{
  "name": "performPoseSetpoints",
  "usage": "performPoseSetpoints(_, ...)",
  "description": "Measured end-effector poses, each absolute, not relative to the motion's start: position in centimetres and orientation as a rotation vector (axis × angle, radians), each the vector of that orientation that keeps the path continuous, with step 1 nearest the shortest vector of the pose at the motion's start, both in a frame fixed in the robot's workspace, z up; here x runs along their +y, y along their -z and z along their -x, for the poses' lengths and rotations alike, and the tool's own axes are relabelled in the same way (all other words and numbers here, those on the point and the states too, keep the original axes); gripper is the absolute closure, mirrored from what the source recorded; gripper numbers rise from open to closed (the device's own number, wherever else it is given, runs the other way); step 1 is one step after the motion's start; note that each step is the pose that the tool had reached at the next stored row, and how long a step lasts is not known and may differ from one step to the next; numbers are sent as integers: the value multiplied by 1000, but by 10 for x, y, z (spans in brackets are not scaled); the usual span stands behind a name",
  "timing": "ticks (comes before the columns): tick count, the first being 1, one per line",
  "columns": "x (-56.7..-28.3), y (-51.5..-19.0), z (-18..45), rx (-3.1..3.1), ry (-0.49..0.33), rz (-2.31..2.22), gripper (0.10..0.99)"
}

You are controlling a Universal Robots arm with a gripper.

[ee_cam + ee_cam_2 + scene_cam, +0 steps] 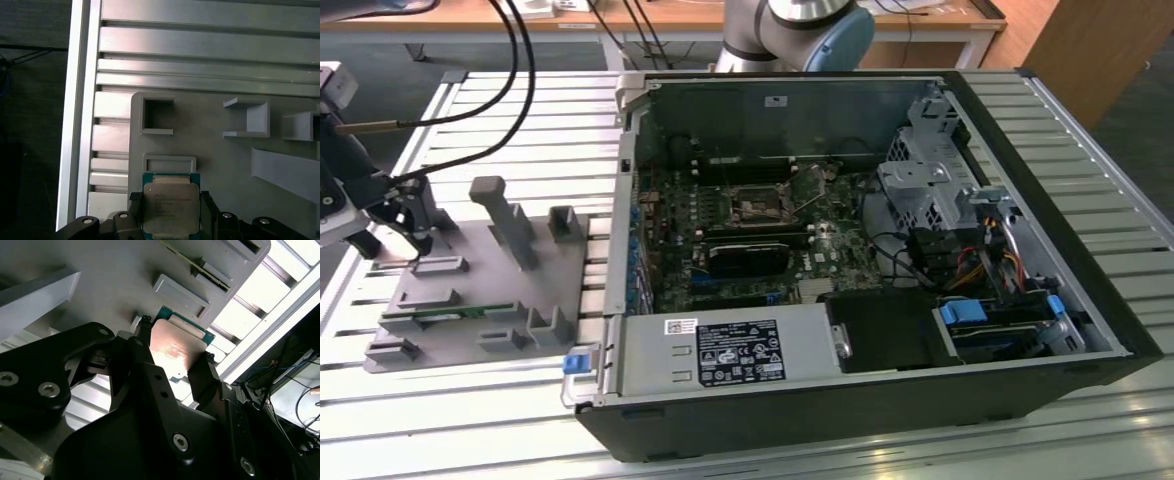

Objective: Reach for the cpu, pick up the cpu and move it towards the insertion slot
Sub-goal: 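Pick up the cpu and move it towards the insertion slot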

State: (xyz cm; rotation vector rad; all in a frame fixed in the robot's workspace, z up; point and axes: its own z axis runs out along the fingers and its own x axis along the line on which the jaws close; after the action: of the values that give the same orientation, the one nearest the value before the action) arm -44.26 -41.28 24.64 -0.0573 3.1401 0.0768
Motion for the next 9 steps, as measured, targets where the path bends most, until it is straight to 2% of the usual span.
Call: performPoseSetpoints(9, -413, -255, 443, 3140, -76, 57, 541)
